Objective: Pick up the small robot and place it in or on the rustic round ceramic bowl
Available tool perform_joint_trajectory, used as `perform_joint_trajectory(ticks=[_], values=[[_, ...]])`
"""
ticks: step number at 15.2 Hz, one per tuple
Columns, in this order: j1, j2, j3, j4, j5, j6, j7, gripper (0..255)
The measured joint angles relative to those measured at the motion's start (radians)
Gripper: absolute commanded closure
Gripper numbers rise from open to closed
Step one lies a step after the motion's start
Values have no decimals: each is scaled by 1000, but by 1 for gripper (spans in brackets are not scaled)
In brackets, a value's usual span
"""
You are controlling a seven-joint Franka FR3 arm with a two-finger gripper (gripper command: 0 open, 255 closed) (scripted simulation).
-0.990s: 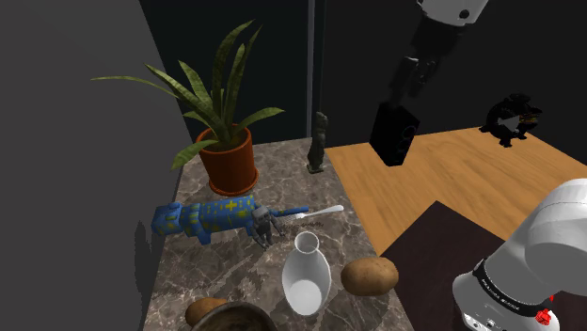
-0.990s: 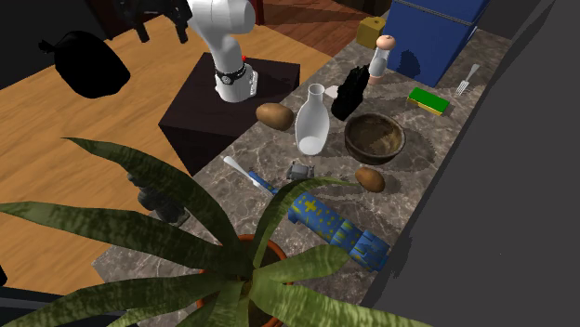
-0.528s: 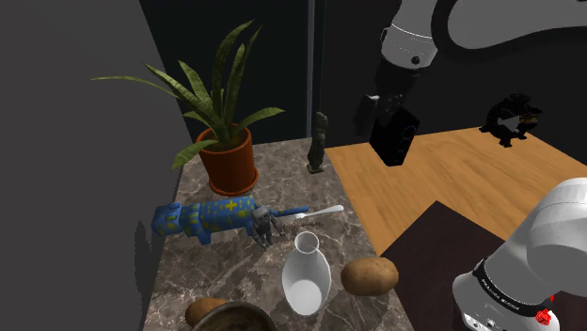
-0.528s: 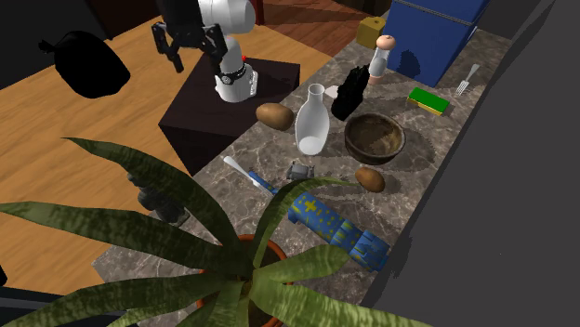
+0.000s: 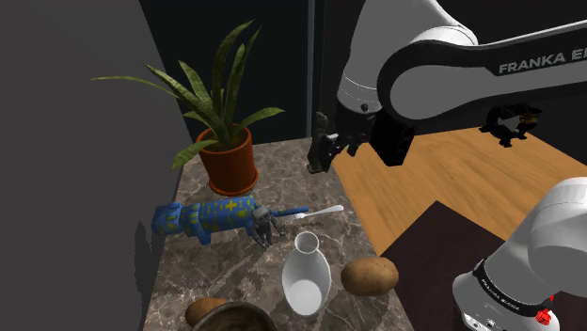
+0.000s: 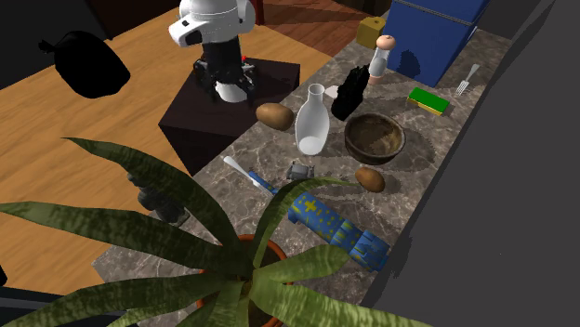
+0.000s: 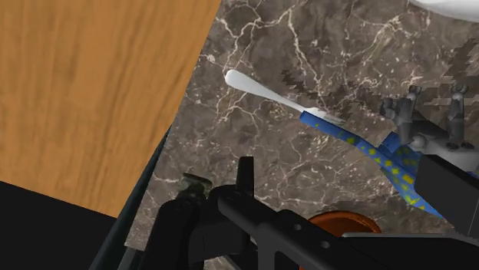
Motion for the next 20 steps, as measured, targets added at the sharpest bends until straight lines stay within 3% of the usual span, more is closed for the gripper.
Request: perform_joint_trajectory(ticks=[7,11,14,17,20], values=[[-17,219,156,43,-59,172,187,0],[-39,378,240,97,-161,257,329,0],[-41,513,289,163,-284,294,469,0],[-27,598,298,199,-373,314,559,0],[-20,639,292,200,-418,342,597,0]])
